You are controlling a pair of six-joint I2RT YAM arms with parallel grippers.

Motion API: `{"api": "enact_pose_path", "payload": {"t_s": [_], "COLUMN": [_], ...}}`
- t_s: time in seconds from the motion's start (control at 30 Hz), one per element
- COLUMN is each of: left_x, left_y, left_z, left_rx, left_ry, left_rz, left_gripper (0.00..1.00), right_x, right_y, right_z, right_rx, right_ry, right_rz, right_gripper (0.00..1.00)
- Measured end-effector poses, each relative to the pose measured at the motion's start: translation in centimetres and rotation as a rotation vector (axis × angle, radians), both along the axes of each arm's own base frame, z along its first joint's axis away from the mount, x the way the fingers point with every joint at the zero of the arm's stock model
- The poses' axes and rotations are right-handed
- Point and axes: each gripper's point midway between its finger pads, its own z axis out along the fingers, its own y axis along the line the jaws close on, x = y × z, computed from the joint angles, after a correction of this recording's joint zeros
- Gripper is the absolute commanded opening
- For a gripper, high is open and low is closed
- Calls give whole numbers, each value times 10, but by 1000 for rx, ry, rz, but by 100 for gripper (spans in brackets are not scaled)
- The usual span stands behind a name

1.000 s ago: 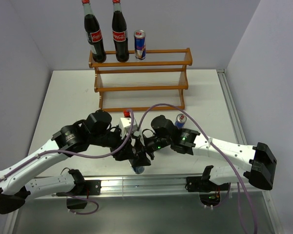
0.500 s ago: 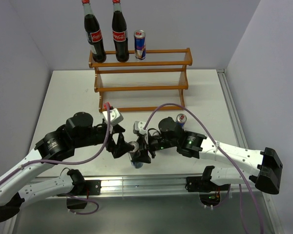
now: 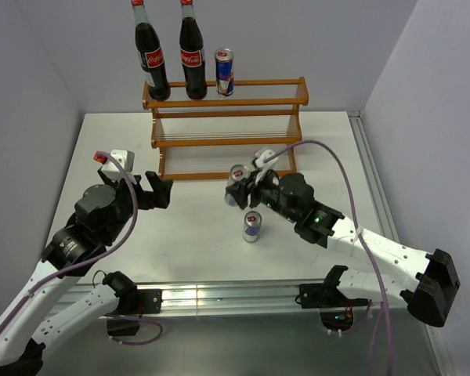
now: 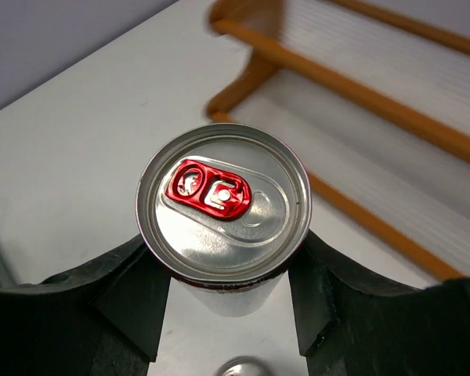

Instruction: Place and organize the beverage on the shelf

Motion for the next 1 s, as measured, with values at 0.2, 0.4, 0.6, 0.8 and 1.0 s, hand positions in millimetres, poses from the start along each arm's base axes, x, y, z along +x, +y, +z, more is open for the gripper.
{"api": "enact_pose_path", "payload": {"t_s": [0.2,0.4,0.6,0.8,1.0], "left_x": [26,33,34,36,36], "left_y": [22,26,28,26,24], "left_z": [-33,-60,-61,-67,-71], "left_rx": [63,146,154,169,177], "left_ry": [104,181,184,200,212], "left_rz": [194,244,252,248,240], "left_gripper": [99,99,100,99,100], "right_x": [66,124,177,222,258], "right_y": [-46,-74,-85,-76,-73], "right_z": [23,71,133,172,166], "right_rx": [19,49,78,58,-28], "right_ry": [-54,-128,-203,-233,-214], "right_rz": [-247,-426,-526,-533,-527], "right_gripper": [0,0,0,0,0]}}
